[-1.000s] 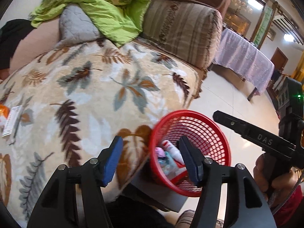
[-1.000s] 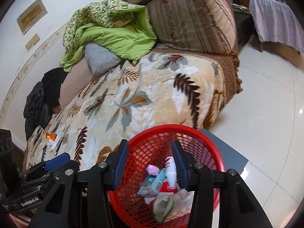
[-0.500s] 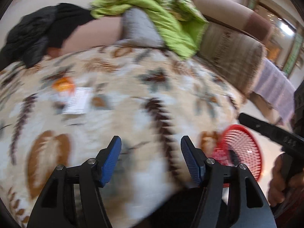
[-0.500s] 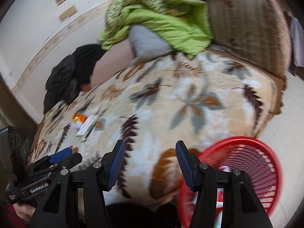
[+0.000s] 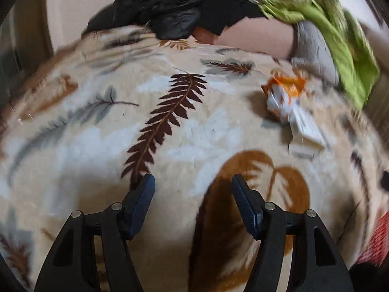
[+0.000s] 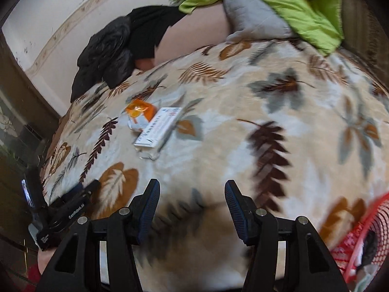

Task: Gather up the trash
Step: 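Move both open tools back over the bed toward the remaining items, then grasp the orange snack wrapper with the left tool while the right tool grasps the white medicine box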

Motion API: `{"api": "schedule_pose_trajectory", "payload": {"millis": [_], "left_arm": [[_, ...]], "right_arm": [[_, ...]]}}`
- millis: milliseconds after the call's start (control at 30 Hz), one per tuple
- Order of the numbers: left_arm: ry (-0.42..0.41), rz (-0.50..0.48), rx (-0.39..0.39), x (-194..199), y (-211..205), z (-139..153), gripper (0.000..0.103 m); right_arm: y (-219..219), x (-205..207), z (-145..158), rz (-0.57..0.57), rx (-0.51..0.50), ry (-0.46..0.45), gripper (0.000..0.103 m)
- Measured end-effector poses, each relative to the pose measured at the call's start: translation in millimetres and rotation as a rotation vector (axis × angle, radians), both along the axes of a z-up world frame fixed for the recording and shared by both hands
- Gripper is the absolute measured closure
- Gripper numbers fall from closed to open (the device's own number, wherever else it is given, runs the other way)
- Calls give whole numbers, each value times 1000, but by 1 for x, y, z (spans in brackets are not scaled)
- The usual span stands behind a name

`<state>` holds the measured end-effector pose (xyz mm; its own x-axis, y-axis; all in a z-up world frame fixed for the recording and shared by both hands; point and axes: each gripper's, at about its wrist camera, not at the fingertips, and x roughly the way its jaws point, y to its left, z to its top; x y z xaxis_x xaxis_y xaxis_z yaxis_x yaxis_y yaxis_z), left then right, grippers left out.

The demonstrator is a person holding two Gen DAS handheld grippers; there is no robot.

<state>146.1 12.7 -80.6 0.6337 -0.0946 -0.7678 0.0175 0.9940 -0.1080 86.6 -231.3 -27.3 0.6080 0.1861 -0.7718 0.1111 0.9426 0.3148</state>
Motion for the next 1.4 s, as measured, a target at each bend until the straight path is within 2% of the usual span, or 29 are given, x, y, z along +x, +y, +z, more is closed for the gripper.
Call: {"api": "schedule_pose_trajectory", "payload": {"millis": [200, 433, 533, 667, 800, 1000, 1100, 1167, 1200, 1400], "left_arm": [[-8, 1, 62, 5, -7, -1, 37], [-8, 5, 46, 11, -4, -4, 36], [-9, 8, 56, 14, -5, -6, 36], [-13, 4, 64, 15, -7, -6, 35], [-17, 3, 73, 15, -8, -6, 34], [-28, -1, 75, 12, -11, -4, 34], [-50, -13, 44, 11, -14, 1, 34], [-72, -35, 41, 12, -19, 6, 34], [-80, -48, 39, 13, -22, 8, 34], [-78, -136, 11, 26, -47, 15, 34]], "right_arm": [[42, 69, -15, 48, -61, 34, 39], [72, 135, -41, 53, -114, 98, 39], [76, 148, -48, 42, -139, 119, 39], [67, 144, -52, 30, -109, 111, 40], [53, 122, -47, 8, -59, 84, 41], [33, 84, -48, -67, -49, 0, 41], [25, 81, -45, -78, -22, -27, 46], [23, 81, -41, -87, -51, -57, 51], [21, 83, -40, -83, -59, -61, 74], [6, 90, -45, -88, 9, -37, 80]]}}
